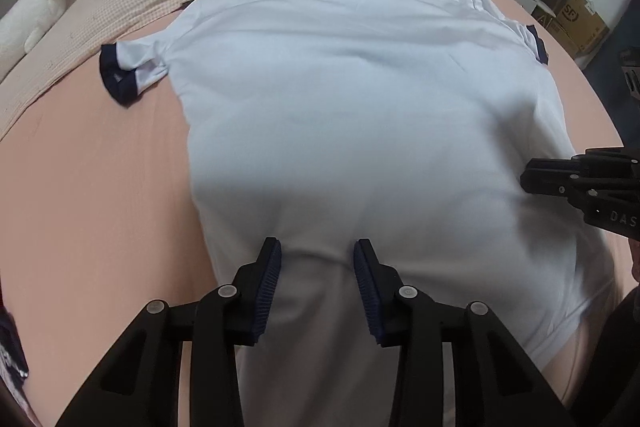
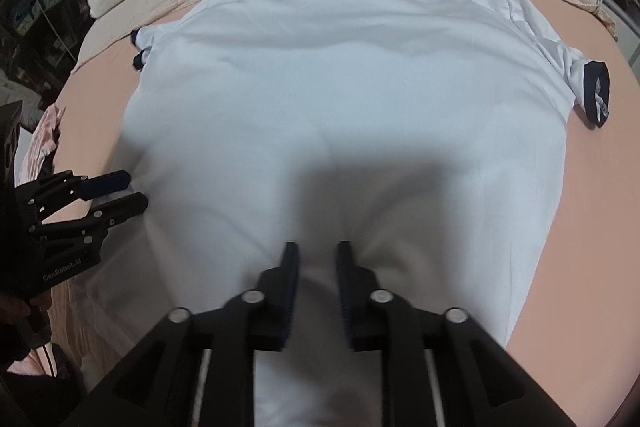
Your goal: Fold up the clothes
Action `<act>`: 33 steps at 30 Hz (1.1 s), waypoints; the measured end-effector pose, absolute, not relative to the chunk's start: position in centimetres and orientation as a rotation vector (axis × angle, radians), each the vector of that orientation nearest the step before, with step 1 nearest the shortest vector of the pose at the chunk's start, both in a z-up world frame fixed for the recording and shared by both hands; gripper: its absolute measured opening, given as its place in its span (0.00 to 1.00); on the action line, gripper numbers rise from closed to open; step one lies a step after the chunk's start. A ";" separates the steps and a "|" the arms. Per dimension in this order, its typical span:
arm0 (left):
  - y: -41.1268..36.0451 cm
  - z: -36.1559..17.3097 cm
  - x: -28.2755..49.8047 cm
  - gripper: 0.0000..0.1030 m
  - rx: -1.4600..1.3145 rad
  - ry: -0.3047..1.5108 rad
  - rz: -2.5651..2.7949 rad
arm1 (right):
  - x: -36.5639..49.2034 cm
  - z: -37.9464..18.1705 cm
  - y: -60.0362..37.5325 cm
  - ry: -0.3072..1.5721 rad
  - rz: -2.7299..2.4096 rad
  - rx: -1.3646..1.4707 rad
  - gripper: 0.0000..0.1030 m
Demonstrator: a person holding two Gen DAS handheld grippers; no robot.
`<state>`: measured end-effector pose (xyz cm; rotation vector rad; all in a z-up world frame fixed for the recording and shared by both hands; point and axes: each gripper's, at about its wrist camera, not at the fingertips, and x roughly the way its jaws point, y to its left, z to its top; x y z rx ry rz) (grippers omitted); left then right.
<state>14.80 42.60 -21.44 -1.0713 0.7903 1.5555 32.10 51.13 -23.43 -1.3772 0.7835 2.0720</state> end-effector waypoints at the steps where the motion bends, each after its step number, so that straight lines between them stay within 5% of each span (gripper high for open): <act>1: 42.0 -21.5 14.9 0.34 -1.068 0.797 1.551 | 32.0 -23.4 50.4 0.757 2.071 -1.398 0.35; 4: 40.3 -21.6 15.4 0.34 -1.055 0.827 1.535 | 31.6 -23.5 47.9 0.638 2.061 -1.476 0.58; 7: 38.6 -21.7 15.8 0.34 -1.049 0.849 1.524 | 31.5 -23.9 45.5 0.497 2.019 -1.559 0.65; 31: 35.1 -17.0 11.2 0.35 -1.153 0.694 1.610 | 36.1 -19.9 49.0 0.842 1.990 -1.232 0.74; 33: 36.4 -17.2 10.9 0.50 -1.178 0.660 1.639 | 35.1 -20.5 50.2 0.873 1.985 -1.229 0.74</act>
